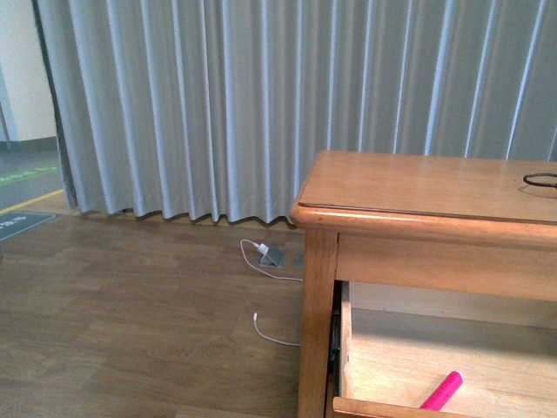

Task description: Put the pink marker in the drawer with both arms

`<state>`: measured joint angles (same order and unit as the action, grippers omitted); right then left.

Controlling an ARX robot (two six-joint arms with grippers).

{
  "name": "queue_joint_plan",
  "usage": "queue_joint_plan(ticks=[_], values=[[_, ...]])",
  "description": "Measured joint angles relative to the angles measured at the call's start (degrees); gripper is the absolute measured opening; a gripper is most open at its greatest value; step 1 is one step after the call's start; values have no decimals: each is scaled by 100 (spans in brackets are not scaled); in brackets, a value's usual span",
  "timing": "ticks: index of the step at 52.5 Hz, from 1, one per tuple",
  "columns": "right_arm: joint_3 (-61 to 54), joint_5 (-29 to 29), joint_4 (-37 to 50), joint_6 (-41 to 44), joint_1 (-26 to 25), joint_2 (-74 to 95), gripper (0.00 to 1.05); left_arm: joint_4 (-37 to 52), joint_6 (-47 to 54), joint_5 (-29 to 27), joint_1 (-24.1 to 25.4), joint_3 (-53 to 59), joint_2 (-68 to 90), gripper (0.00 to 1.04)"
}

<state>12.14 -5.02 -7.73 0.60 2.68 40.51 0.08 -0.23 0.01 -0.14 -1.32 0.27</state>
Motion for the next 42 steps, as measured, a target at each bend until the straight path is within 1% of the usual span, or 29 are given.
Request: queue_joint_plan(ticks=[3,10,18,30,42], values=[[157,13,240,-44,107,669,96,0,0,0,0,2,0,99],[422,396,898,-101,378,1963,96,0,0,0,0,0,-2,99],[800,774,1478,-164,579,3038,96,0,0,0,0,0,0,99],[1241,1394,2459,-136,658,4188,96,0,0,0,0,0,-2,99],[1742,1644,3515,-101,654,5005,96,0,0,0,0,2,-2,99]])
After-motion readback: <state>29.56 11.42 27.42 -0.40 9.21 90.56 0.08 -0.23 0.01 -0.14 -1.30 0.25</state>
